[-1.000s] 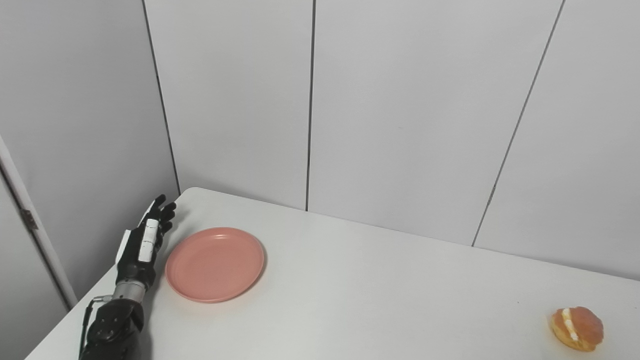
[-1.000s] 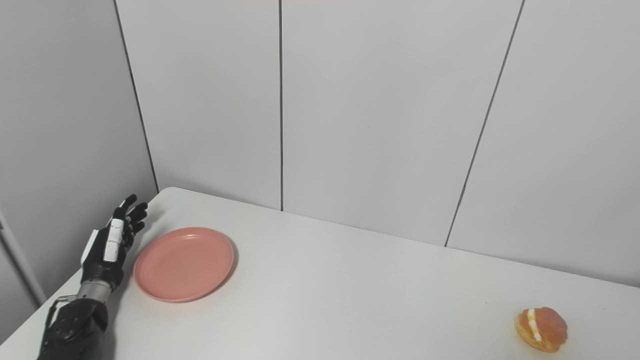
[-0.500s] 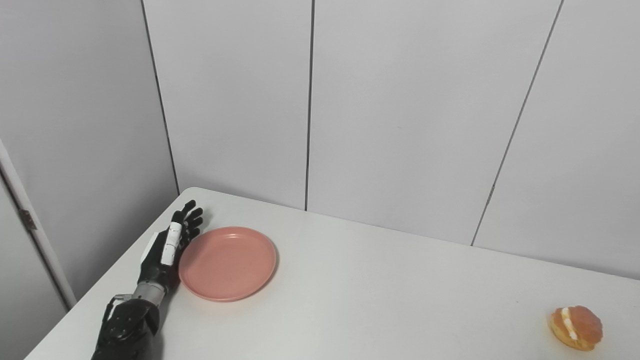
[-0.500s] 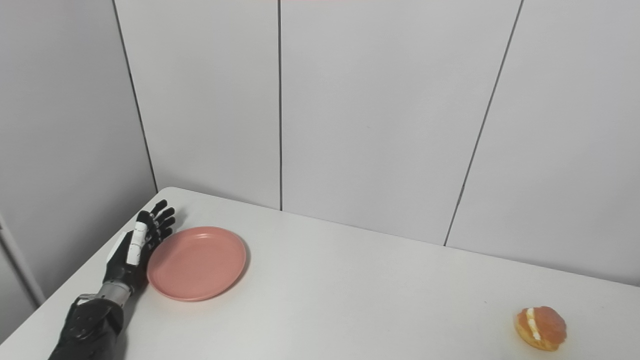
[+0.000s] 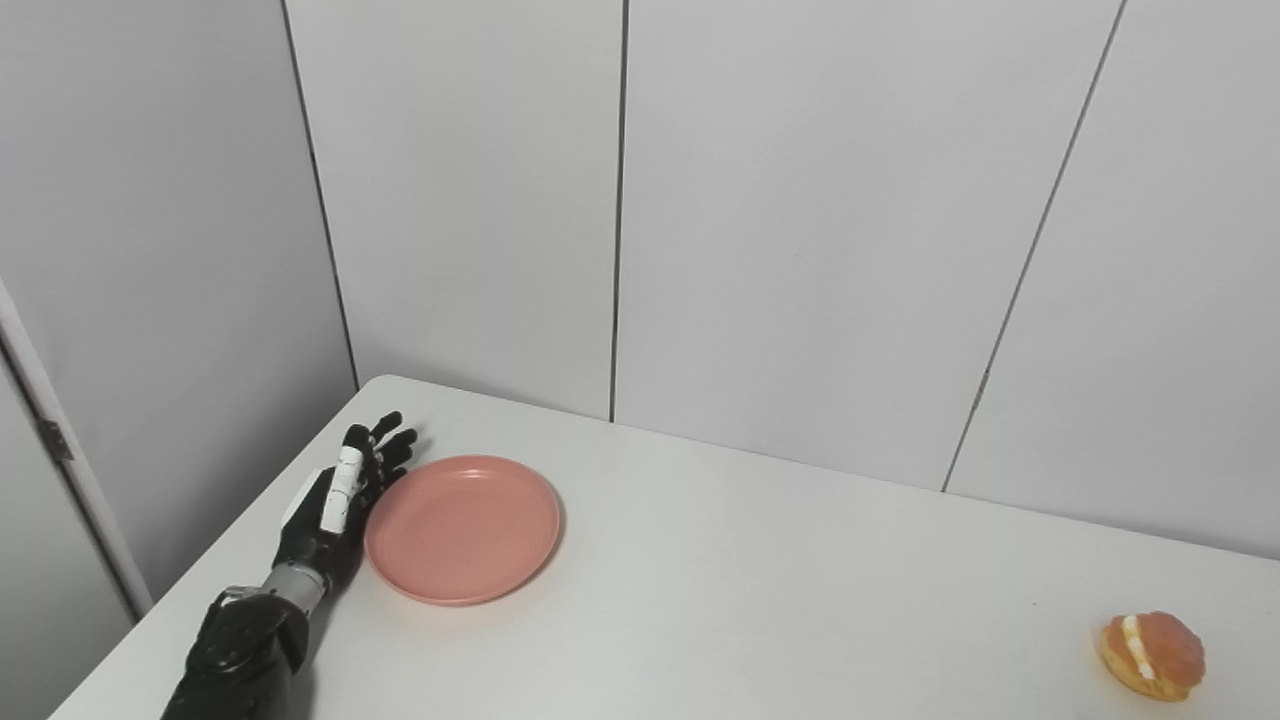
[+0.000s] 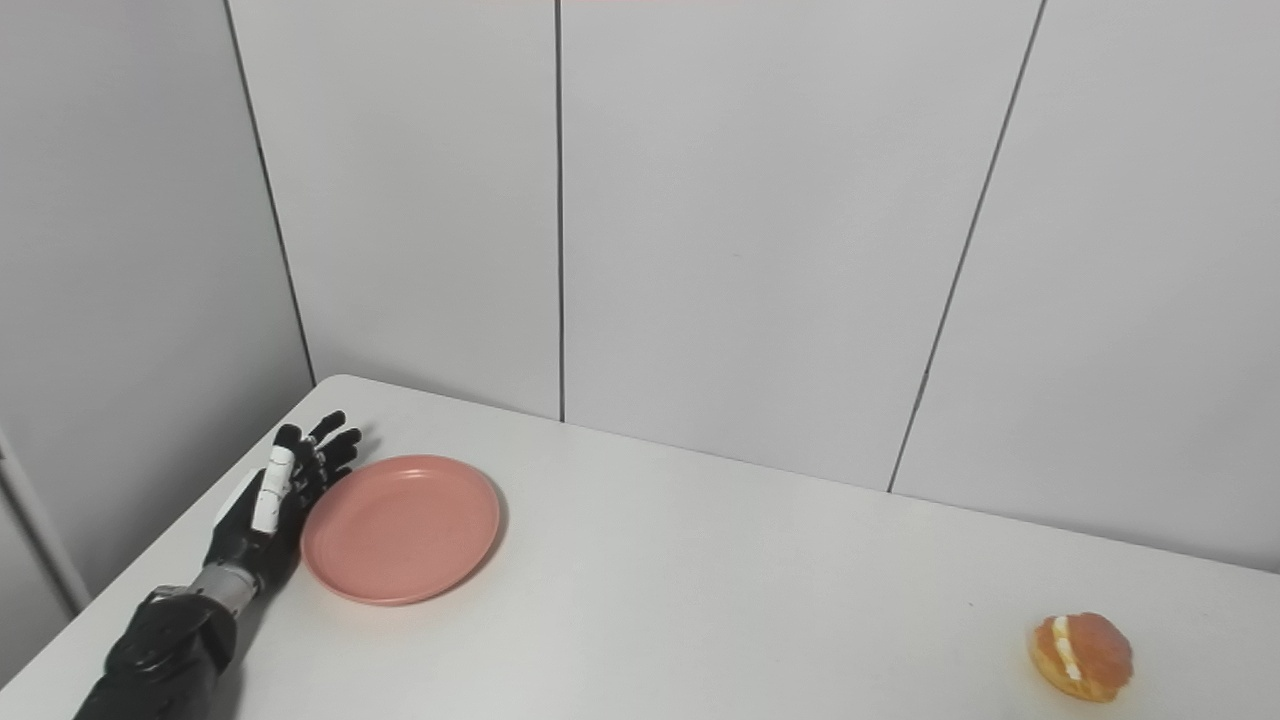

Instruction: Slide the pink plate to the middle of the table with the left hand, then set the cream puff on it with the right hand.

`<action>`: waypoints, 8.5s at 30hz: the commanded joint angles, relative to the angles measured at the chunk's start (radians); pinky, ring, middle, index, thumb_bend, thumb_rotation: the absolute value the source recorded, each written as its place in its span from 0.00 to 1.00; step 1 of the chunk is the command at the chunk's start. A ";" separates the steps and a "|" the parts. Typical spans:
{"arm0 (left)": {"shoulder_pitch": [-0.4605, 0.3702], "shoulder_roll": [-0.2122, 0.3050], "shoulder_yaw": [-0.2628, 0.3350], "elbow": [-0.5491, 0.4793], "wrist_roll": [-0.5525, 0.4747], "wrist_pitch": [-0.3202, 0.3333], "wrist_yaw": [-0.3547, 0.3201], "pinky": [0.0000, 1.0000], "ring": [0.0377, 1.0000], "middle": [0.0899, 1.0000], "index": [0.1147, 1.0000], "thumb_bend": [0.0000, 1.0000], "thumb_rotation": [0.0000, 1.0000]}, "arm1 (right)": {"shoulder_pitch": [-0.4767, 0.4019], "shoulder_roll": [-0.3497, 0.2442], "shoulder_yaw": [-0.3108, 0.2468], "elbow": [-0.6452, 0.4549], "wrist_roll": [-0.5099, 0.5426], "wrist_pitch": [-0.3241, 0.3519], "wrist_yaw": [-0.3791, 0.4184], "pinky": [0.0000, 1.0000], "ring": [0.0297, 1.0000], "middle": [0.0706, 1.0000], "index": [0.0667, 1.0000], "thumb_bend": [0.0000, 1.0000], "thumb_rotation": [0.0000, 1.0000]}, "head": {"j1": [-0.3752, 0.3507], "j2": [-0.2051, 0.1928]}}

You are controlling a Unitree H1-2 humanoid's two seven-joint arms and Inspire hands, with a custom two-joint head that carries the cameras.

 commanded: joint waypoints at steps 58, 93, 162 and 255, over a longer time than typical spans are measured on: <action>-0.018 -0.230 -0.259 -0.089 0.066 0.071 -0.050 0.86 0.90 0.86 0.85 0.92 0.99 | 0.062 -0.002 0.066 -0.059 -0.038 0.071 -0.014 0.88 0.81 0.86 0.91 0.77 1.00 | -0.059 0.052; 0.022 -0.346 -0.324 -0.237 0.056 0.211 -0.006 0.84 0.88 0.86 0.87 0.91 0.99 | 0.068 0.068 0.129 -0.147 -0.140 0.133 -0.056 0.83 0.78 0.83 0.90 0.82 0.99 | -0.325 0.146; 0.065 -0.421 -0.228 -0.301 0.053 0.146 0.016 0.91 0.96 0.91 0.94 0.80 0.92 | -0.276 0.064 0.049 -0.442 -0.877 0.257 -0.160 0.79 0.86 0.90 0.89 0.97 0.55 | -0.636 0.130; 0.115 -0.459 -0.265 -0.361 0.085 0.182 0.049 0.88 0.91 0.88 0.95 0.80 0.92 | -0.775 -0.433 0.260 0.376 -0.932 0.369 0.175 0.62 0.79 0.84 0.80 1.00 0.23 | -0.567 0.128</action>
